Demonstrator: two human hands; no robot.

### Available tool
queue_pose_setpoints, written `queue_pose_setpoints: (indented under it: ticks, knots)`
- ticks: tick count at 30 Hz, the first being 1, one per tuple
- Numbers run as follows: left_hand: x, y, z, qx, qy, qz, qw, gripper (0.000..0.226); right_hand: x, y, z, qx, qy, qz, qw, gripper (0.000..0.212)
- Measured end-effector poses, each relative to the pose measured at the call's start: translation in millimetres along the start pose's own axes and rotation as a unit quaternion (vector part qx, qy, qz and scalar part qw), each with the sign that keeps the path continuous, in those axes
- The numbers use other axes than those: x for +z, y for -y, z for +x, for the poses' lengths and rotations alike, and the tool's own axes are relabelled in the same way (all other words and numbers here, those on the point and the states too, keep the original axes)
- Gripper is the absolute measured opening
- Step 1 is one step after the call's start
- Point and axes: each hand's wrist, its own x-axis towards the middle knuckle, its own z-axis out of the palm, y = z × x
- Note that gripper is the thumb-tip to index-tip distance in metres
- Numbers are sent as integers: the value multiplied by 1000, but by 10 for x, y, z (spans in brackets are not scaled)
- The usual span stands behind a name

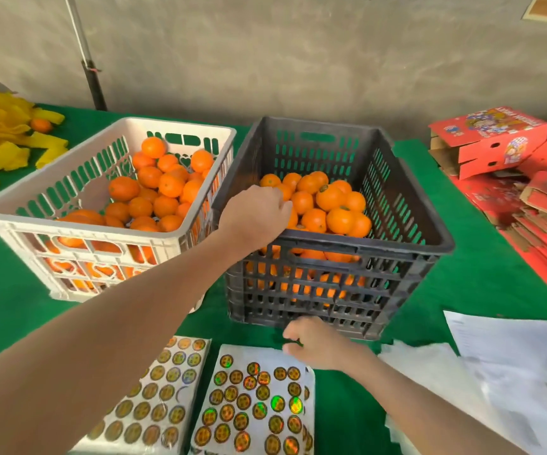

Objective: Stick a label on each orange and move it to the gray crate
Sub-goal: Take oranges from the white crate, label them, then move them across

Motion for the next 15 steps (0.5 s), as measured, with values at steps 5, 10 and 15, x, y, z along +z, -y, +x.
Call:
queue_pose_setpoints:
  ticks: [5, 10, 15]
  knots:
    - [27, -3, -290, 65, -81, -83, 991, 29, 281, -286, 129, 107, 18, 32, 994, 44]
    - [131, 49, -799, 151, -162, -154, 963, 27, 307, -209, 97, 128, 24, 111, 985, 34]
    - [528, 106, -1294, -16, 117, -172, 978, 43, 197, -144, 5, 53, -46, 225, 972, 21]
